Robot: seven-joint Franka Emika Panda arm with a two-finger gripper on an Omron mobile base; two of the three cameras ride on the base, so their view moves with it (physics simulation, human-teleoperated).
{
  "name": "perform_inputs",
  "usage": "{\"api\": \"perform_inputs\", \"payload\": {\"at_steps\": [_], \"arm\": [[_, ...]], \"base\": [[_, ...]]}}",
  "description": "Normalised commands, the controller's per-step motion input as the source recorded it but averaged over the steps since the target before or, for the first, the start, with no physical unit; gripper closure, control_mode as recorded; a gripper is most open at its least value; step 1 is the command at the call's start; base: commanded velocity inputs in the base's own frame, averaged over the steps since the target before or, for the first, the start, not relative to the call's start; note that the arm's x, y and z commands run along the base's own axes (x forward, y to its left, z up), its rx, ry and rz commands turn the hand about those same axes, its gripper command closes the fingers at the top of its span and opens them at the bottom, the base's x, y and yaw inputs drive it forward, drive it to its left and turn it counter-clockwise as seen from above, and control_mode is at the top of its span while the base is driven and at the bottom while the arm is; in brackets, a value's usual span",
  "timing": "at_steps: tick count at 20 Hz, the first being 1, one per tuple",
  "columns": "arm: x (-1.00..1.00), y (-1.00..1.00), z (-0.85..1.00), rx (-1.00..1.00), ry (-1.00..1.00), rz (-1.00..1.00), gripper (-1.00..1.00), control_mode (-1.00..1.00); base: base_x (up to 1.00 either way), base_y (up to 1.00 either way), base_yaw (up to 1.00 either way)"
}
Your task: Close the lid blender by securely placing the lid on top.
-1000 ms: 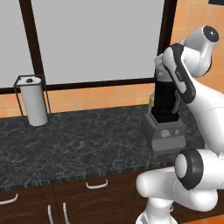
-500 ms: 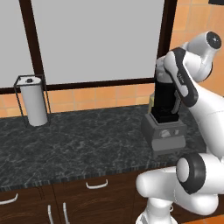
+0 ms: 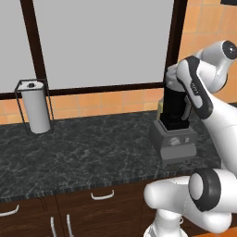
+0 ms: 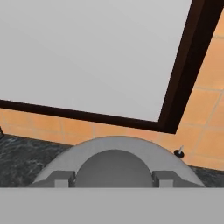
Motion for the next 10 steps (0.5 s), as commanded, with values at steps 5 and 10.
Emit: {"api": "perform_inputs", "payload": {"at_steps": [5,10], "arm": [[-0.07,-0.10,0.15,0.00,0.00,0.00,1.00,-1.00],[-0.19,-0.13,0.13,0.00,0.08,0.00,1.00,-1.00]], "base": [[0.00,0.00,0.00],[0.00,0.00,0.00]]}}
